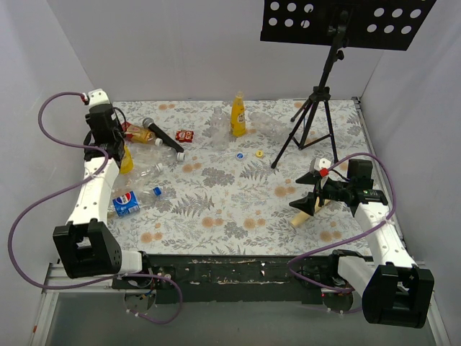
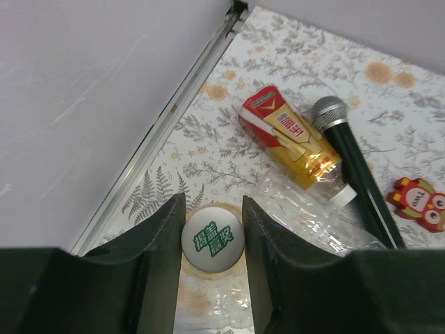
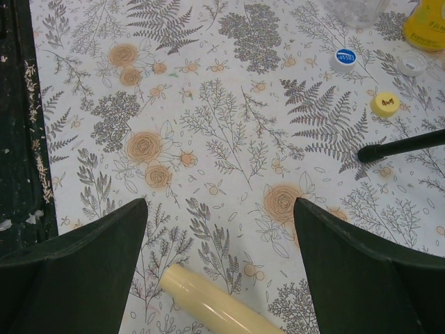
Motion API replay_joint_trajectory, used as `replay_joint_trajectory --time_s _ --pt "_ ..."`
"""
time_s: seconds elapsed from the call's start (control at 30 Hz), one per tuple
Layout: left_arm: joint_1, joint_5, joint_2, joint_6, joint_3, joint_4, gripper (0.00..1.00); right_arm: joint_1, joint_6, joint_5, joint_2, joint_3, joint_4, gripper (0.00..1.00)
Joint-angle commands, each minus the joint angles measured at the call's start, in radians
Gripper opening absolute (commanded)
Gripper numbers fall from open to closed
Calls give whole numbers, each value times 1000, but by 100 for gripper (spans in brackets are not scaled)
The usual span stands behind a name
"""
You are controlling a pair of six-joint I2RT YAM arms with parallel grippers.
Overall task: Unscrew the bottle caps
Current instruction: Pick up the plastic bottle at the center of the board.
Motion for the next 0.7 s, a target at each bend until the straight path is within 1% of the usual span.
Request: replay_joint_trajectory --time_s 0.0,0.1,0.13,0.2,0.3,0.33,0.43,0.5,0.53,0.6,0.67 --pt "-59 4 -138 57 118 41 0 -4 -6 -25 1 7 -17 93" --pt "-98 70 -178 59 129 -19 0 -4 -17 -26 -2 7 -23 93" --pt "-136 91 -184 57 135 -52 0 -4 -23 -29 -3 5 -25 93" --pt "-165 169 -202 39 146 -114 0 -4 -41 -39 -6 2 -34 93" --pt "-205 364 -227 -18 150 -192 0 -2 -110 -78 -11 -4 -68 93" --pt "-216 465 -239 -39 146 -209 0 1 -145 -97 -13 -9 -83 94" --pt "-263 638 -287 -117 113 -224 0 30 -227 -144 -14 -13 -117 97" --pt "-300 743 -314 -179 86 -220 0 80 -235 -154 0 -9 -120 98" --pt "-320 795 -330 -225 75 -211 0 115 -257 -143 10 5 -149 98" --pt "-369 832 -354 -297 40 -175 0 186 -285 -106 30 51 -186 98" --pt "-429 828 -376 -357 -3 -137 0 244 -227 -69 41 112 -159 98"
